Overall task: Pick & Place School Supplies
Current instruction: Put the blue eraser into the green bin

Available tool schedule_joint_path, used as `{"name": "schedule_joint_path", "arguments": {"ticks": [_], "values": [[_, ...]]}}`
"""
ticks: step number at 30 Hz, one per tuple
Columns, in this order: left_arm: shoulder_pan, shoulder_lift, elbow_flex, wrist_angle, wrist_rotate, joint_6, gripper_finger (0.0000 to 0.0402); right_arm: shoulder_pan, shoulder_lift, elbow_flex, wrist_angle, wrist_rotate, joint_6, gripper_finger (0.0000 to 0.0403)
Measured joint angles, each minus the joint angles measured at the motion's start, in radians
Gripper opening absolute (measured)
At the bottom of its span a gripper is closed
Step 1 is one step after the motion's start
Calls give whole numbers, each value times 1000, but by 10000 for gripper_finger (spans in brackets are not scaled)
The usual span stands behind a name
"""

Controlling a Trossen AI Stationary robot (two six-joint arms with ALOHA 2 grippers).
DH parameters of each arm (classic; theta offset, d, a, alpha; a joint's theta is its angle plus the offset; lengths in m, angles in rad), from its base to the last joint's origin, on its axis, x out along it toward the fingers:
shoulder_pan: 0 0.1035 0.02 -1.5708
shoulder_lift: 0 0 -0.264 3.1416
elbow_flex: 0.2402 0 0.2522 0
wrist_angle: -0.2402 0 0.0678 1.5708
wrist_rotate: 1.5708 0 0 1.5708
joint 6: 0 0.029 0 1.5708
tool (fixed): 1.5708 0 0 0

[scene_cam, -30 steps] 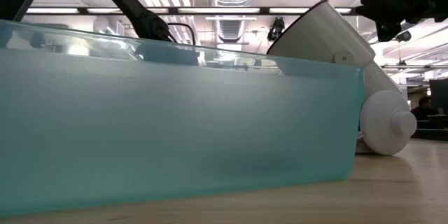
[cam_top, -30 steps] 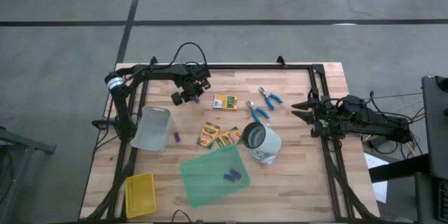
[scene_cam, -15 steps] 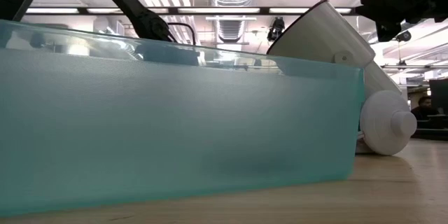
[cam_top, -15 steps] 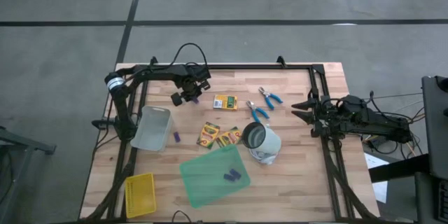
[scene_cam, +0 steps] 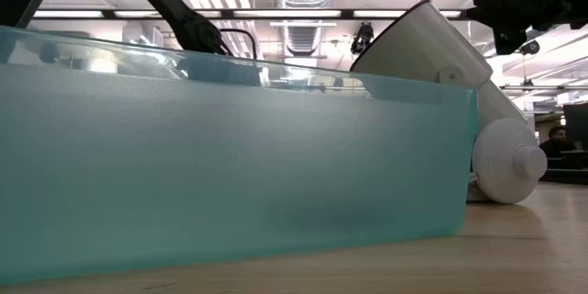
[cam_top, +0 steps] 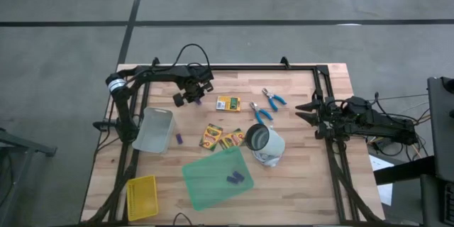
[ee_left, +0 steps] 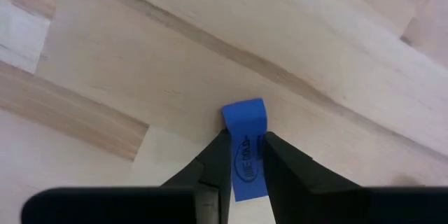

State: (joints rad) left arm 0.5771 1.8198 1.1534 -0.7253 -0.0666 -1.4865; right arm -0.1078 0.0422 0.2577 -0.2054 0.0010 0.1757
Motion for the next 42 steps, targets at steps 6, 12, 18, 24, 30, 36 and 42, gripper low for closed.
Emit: {"name": "schedule_joint_path", "arguments": {"ticks": [6,12,18,24,30,36,42], "values": [[1,-28,2,0,-23,37,71,0,0,0,0,0,0,114],[1,-84,2,-9,-27,101,71,0,0,0,0,0,0,114],[1,-190,3,-11,-50,233,71,0,0,0,0,0,0,114],[-6,-325,3,-11,-73,403,71,0,0,0,0,0,0,114],[-37,-461,3,-11,-84,606,71,0,0,0,0,0,0,114],[-101,-578,3,-14,-73,851,71,0,0,0,0,0,0,114],[-205,-655,3,-17,-3,973,71,0,0,0,0,0,0,114]]}}
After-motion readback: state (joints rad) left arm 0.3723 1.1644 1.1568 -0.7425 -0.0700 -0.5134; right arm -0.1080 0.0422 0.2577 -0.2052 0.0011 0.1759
